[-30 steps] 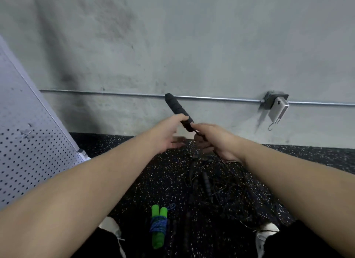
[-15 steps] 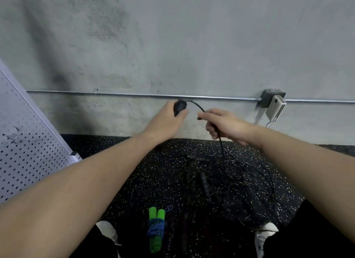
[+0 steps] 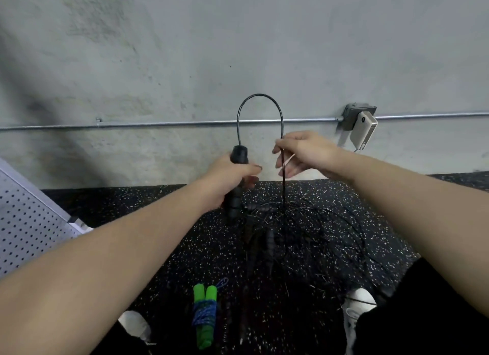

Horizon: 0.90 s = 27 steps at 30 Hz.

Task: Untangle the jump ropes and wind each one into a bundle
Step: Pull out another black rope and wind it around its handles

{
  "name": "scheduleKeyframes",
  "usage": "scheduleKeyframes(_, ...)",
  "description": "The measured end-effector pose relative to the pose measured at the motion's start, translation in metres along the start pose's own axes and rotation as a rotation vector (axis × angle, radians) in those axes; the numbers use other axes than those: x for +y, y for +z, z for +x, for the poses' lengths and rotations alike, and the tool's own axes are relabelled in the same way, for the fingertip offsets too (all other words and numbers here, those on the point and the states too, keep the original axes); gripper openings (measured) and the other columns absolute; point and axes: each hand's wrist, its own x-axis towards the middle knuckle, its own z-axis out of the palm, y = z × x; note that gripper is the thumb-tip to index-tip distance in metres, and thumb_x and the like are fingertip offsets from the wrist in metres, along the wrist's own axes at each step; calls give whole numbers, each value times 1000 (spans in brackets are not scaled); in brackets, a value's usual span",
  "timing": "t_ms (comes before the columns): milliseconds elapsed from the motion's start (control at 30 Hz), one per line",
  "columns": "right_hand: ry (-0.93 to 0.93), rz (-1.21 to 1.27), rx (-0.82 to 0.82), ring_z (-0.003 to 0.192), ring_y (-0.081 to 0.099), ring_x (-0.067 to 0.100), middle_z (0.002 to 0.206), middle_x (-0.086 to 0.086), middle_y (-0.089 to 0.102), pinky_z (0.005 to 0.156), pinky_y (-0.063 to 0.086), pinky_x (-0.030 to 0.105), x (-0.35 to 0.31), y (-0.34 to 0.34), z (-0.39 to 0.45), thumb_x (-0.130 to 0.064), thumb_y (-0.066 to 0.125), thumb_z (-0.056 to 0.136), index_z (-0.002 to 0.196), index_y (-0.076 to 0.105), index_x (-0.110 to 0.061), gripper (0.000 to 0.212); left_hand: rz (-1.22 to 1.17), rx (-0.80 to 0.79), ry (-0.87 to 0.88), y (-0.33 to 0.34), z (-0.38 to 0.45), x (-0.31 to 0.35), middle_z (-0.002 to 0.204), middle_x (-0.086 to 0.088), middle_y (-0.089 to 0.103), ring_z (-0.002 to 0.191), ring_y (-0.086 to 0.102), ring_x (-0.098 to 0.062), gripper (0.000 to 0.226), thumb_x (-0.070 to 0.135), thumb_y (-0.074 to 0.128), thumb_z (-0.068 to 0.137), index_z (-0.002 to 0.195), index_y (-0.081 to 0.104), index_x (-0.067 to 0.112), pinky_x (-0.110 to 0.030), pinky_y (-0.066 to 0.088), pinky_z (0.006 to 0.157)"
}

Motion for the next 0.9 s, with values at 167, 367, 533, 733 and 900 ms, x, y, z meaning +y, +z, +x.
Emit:
scheduleKeyframes(167,-39,348,206,51,57,19,64,8,61,52,56,31,-14,-10,5,-24,49,104,96,62,-9,21,93,-224,-40,42,-5,-19,87,14,77,74,63,-9,32,8,75,89,118,62,15,-24,54,69)
scheduleKeyframes(367,113,531,169,62,67,19,79,10,70,57,60,32,-6,-16,5,-37,39,108,107,62,-12,34,-66,-181,-27,75,-6,-12,96,-9,70,79,75,-27,44,3,83,81,115,56,15,-32,60,63)
scheduleKeyframes(533,248,160,-135,92,67,21,107,5,70,85,56,41,26,-28,-4,-23,27,102,135,49,-14,41,-336,-22,-45,74,-5,20,85,-16,71,59,70,-29,39,5,82,80,108,56,12,-45,62,57)
scheduleKeyframes(733,144,-526,-553,101,61,-10,119,-21,64,96,52,28,38,-20,-28,-32,49,104,145,43,-25,42,-692,179,-7,49,9,45,95,-14,69,52,67,-21,42,-4,76,81,117,58,7,-32,60,58)
scheduleKeyframes(900,-17,-330,-260,72,70,12,78,-1,72,74,60,27,27,-12,-23,-25,50,105,103,64,-17,17,-570,150,37,45,20,20,121,-12,71,87,76,-31,20,18,72,95,108,56,17,-46,62,84)
